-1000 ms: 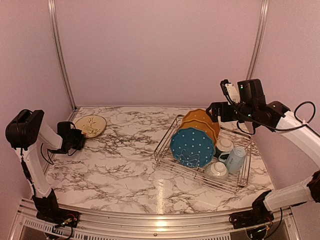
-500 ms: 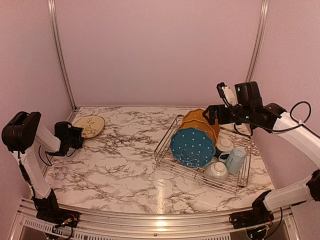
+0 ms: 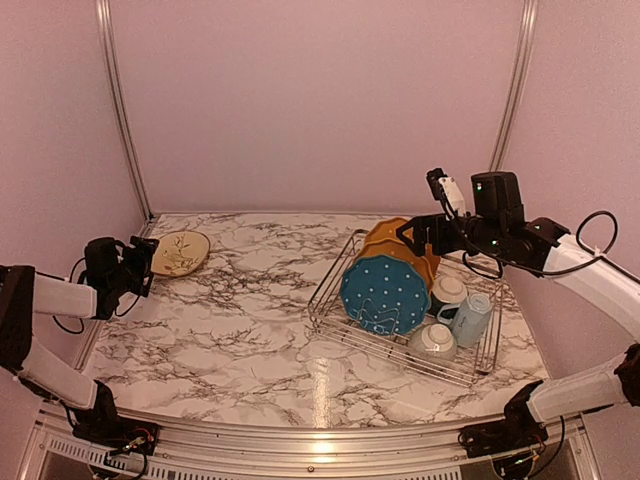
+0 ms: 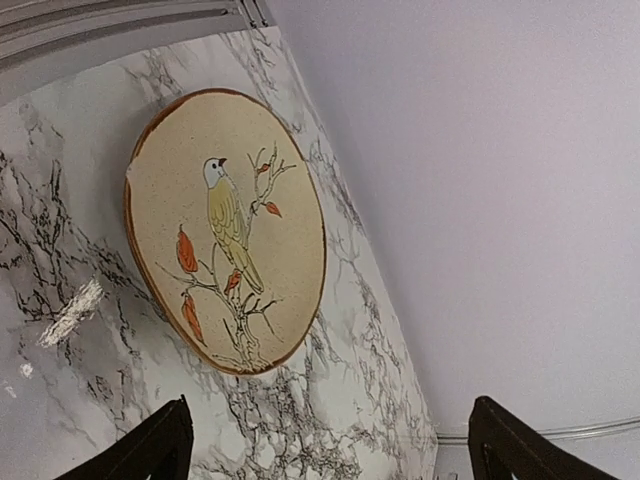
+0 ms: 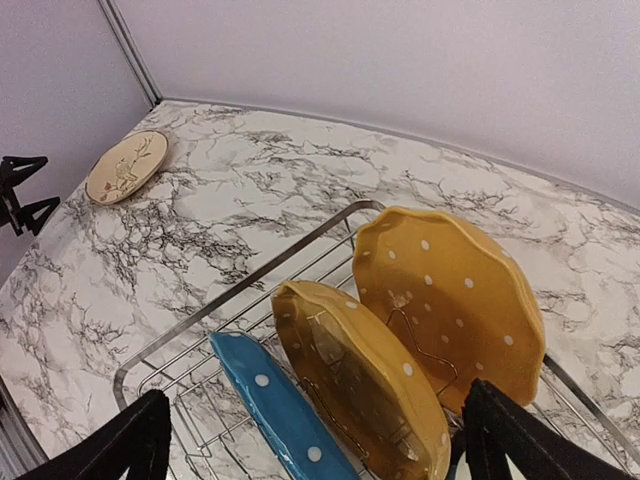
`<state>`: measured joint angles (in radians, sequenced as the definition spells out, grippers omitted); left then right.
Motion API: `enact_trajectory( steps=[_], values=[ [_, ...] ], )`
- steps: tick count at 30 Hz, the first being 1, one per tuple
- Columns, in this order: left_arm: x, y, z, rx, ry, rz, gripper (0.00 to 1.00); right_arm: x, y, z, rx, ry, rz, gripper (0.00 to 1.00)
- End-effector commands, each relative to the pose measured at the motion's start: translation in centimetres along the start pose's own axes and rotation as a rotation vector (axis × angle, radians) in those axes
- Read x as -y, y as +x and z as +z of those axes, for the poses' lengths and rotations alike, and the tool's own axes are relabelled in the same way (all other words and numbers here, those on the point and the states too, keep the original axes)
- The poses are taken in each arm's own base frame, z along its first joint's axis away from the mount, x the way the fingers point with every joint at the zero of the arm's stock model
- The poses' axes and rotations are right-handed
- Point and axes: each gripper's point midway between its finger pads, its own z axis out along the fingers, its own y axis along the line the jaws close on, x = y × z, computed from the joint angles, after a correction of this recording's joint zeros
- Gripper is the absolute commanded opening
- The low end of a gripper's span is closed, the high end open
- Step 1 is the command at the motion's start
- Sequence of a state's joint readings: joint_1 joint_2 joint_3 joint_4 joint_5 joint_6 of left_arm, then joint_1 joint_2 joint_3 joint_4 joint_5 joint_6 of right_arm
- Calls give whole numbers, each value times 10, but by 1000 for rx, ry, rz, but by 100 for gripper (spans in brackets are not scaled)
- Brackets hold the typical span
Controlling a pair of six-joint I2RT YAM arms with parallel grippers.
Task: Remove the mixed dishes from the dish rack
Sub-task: Grab the plate from the dish rack.
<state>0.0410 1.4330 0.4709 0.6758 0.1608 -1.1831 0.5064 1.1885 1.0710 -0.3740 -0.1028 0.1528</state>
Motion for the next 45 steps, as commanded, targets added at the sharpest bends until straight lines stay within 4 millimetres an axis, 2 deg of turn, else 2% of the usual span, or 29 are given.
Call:
enact_trajectory(
  steps=[1, 3, 5, 11, 16, 22, 27, 30, 35, 38, 40, 42, 45],
  values=[
    [27, 10, -32, -59, 15, 162, 99, 0, -1, -6, 5, 12, -37, 98],
    [53, 12, -53, -68, 75, 214, 99, -3, 11, -5, -47, 32, -57, 98],
    [70, 16, -70, -86, 114, 261, 99, -9, 24, -3, -96, 40, -85, 98],
    [105, 56, -102, -228, 195, 370, 99, -9, 50, 0, -217, 100, -125, 92],
    [121, 82, -112, -287, 236, 428, 99, 4, 59, 2, -261, 168, -168, 88],
    [148, 118, -108, -363, 319, 503, 99, 3, 60, 14, -286, 159, -198, 91],
    [151, 153, -103, -440, 313, 577, 99, -3, 76, 28, -328, 116, -187, 91],
    [136, 162, -101, -459, 246, 544, 99, -8, 92, 36, -366, 66, -211, 88],
    [125, 166, -108, -445, 270, 553, 99, -14, 79, 45, -314, 23, -295, 86],
    [126, 168, -118, -447, 304, 617, 99, -7, 92, 54, -357, 27, -319, 74],
    [126, 166, -127, -431, 332, 658, 99, -10, 101, 59, -358, -5, -335, 65],
    [126, 164, -135, -409, 363, 671, 99, -11, 108, 61, -364, -25, -342, 60],
    [125, 159, -140, -396, 360, 669, 99, -18, 101, 59, -347, -65, -351, 53]
  ],
)
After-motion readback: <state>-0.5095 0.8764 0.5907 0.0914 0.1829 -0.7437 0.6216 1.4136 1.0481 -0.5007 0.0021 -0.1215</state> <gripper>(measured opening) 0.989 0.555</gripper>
